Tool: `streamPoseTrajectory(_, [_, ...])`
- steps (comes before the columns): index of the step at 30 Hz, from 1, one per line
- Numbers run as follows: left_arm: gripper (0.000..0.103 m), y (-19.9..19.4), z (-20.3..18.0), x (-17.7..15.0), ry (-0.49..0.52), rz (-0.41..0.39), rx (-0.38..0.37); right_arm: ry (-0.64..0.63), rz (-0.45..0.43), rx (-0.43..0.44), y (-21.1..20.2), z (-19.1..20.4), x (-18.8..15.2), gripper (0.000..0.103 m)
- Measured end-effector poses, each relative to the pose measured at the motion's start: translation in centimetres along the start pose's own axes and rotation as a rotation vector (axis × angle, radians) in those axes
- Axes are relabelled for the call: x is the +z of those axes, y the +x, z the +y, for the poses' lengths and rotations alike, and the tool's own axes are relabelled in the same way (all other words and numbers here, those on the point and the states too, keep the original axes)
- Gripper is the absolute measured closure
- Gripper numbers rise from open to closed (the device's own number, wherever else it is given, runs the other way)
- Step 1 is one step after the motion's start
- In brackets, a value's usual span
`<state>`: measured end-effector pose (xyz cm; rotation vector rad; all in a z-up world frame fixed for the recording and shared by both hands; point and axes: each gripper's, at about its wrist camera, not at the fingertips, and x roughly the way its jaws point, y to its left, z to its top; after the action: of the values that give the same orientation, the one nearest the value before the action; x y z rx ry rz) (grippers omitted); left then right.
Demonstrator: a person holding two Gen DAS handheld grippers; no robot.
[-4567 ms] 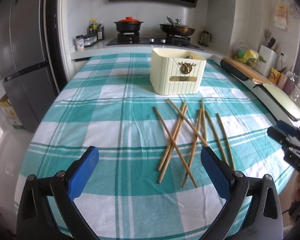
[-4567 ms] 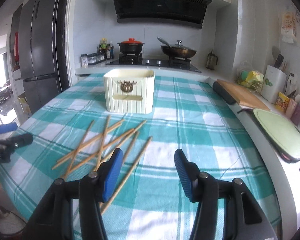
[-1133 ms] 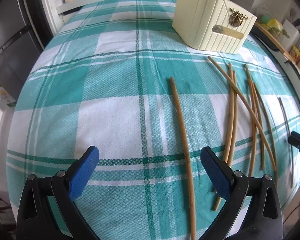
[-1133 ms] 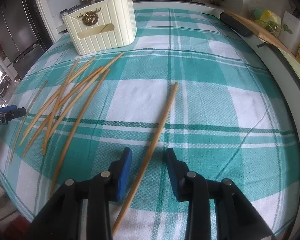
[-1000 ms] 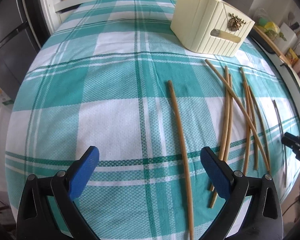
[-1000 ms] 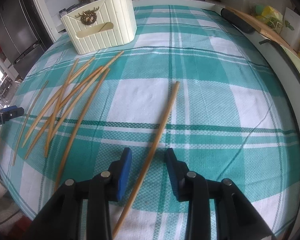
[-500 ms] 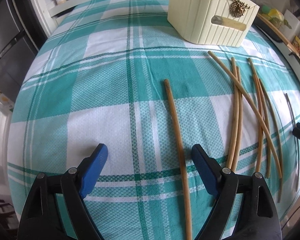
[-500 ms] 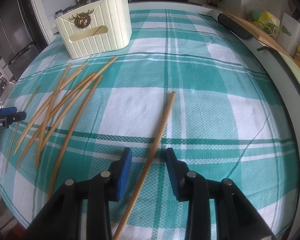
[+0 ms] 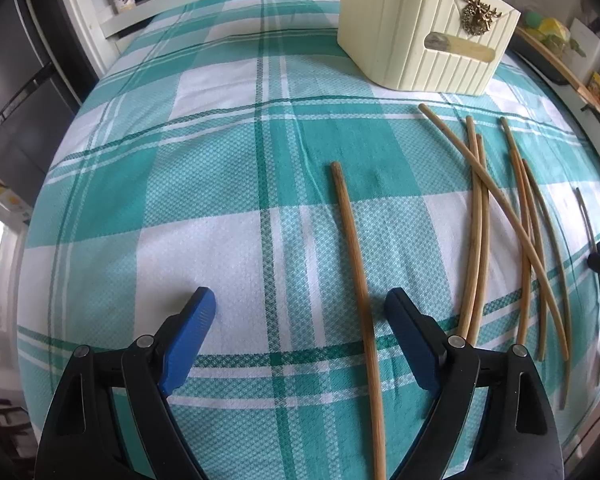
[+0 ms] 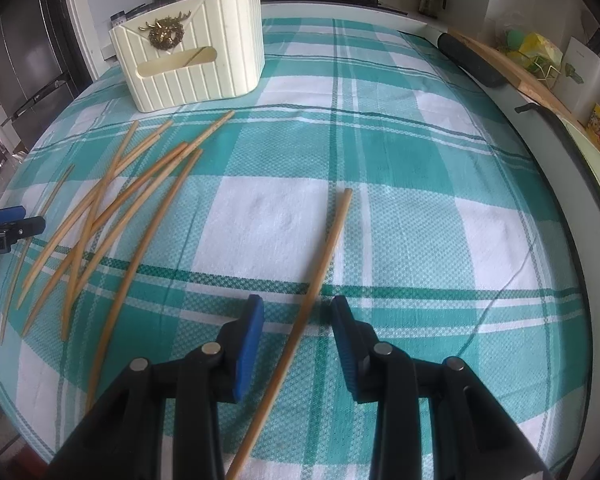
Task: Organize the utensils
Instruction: 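Close the left tool on one wooden chopstick while the right tool grasps another chopstick, then carry the chopstick in the left tool over the holder while the right tool carries its chopstick there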
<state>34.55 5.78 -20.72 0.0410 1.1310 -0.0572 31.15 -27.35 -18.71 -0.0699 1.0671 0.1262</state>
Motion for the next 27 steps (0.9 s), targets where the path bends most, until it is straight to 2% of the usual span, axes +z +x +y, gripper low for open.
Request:
streamPoseTrajectory(4, [0.017, 0.3, -0.4, 0.9, 0.017, 0.02, -0.011, 0.006, 0.013, 0.005, 0.7, -0.2, 1.3, 0.067])
streamPoseTrajectory(7, [0.024, 0.8, -1.1, 2.3, 0.045, 0.043, -0.02, 0.03, 0.013, 0.019, 1.5, -0.6, 2.8, 0.067])
streamPoseTrajectory(9, [0.04, 0.9, -1.7, 3.2, 0.058, 0.061, -0.034, 0.04, 0.013, 0.017, 2.2, -0.6, 4.0, 0.069])
streamPoseTrajectory(10, [0.044, 0.9, -2.1, 3.7, 0.068, 0.064, -0.034, 0.039, 0.01, 0.007, 2.5, -0.5, 4.5, 0.072])
streamPoseTrajectory(11, [0.054, 1.0, -2.6, 4.1, 0.08, 0.065, -0.023, 0.036, 0.003, -0.006, 2.7, -0.5, 5.0, 0.082])
streamPoseTrajectory(12, [0.07, 1.0, -3.0, 4.4, 0.091, 0.066, -0.029, 0.039, -0.001, -0.007, 3.0, -0.5, 5.4, 0.093])
streamPoseTrajectory(13, [0.076, 1.1, -3.3, 4.7, 0.098, 0.061, -0.035, 0.044, -0.003, -0.006, 3.2, -0.6, 5.8, 0.095])
streamPoseTrajectory(14, [0.092, 1.1, -3.6, 4.9, 0.104, 0.057, -0.038, 0.047, -0.003, -0.006, 3.3, -0.6, 6.0, 0.096])
streamPoseTrajectory(15, [0.098, 1.2, -3.8, 5.0, 0.107, 0.048, -0.042, 0.052, -0.003, 0.0, 3.4, -0.6, 6.3, 0.097])
streamPoseTrajectory(17, [0.099, 1.0, -3.9, 5.1, 0.105, 0.023, -0.046, 0.074, -0.009, 0.028, 3.2, -0.8, 6.6, 0.097])
streamPoseTrajectory(20, [0.099, -0.8, -3.2, 5.1, 0.073, -0.041, -0.078, 0.095, -0.072, 0.082, 0.7, -1.0, 7.2, 0.097])
streamPoseTrajectory(27, [0.099, -10.7, -1.6, 5.7, 0.01, -0.264, -0.151, 0.068, -0.284, 0.186, -9.1, -0.6, 8.2, 0.097])
